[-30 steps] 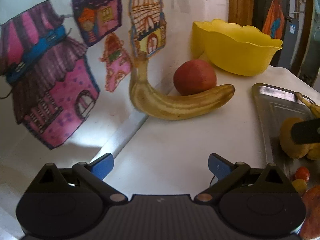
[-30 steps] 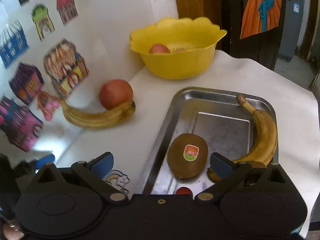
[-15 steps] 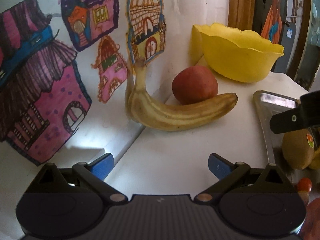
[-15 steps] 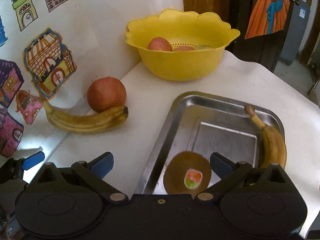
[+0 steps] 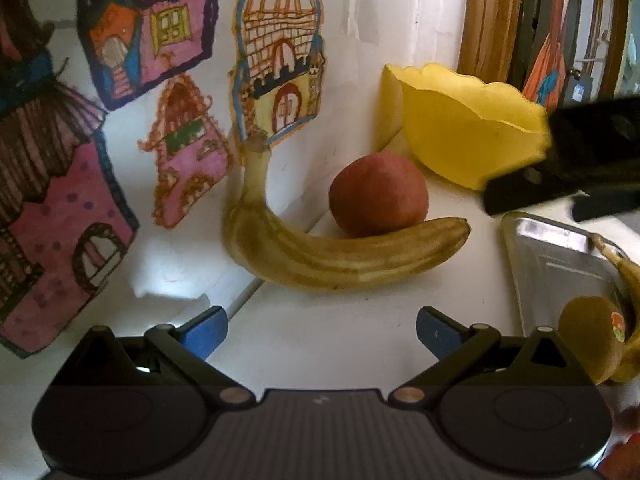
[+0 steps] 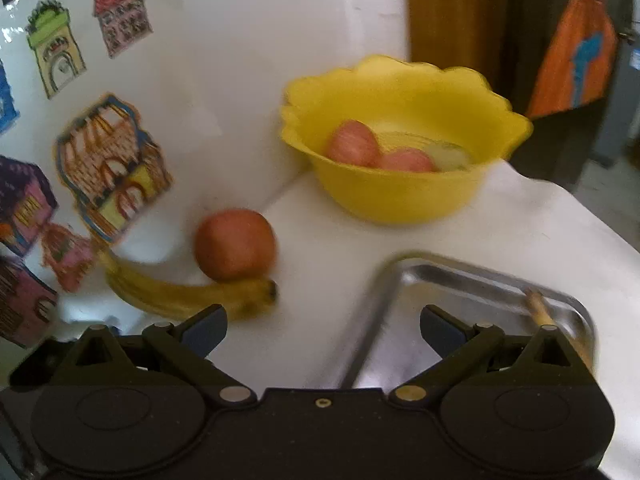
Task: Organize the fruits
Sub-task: 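Grasp the red apple beside the banana with the right tool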
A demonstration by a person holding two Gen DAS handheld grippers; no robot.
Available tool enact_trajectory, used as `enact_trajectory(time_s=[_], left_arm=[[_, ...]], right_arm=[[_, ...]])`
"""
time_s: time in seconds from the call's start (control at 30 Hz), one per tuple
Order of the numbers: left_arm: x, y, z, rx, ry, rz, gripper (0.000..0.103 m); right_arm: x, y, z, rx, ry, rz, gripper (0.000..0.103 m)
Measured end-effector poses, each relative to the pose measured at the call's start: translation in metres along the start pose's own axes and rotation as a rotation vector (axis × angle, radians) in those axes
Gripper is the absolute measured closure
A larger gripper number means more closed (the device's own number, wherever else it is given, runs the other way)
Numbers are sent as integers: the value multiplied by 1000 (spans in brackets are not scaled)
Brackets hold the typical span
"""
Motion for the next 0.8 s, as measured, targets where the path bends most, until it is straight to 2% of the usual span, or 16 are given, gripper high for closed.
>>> enact_trajectory(time_s=[0.23, 0.43, 0.7, 0.8], left_arm=[[-6, -3, 4, 9, -11, 39, 1], [-9, -3, 6, 10, -15, 38, 1], [-8, -2, 3, 42, -71, 25, 2], [-5, 0, 1, 58, -85, 23, 3]], right_arm=[[-44, 25, -12, 66, 12, -145, 1], [-80, 38, -16, 64, 66, -199, 4], [-109, 52, -16, 89, 110, -232, 15], [-118, 56, -18, 128, 117, -231, 26]])
Point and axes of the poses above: each gripper's, at about its wrist camera, not at the fingertips, and x roughly against the way its jaws point, y to its left, z to its underside, the point moved 5 cm from there along -x, roughly the way its jaws point, and after that the axes turned 14 degrees about -y, right-handed, at the moved point
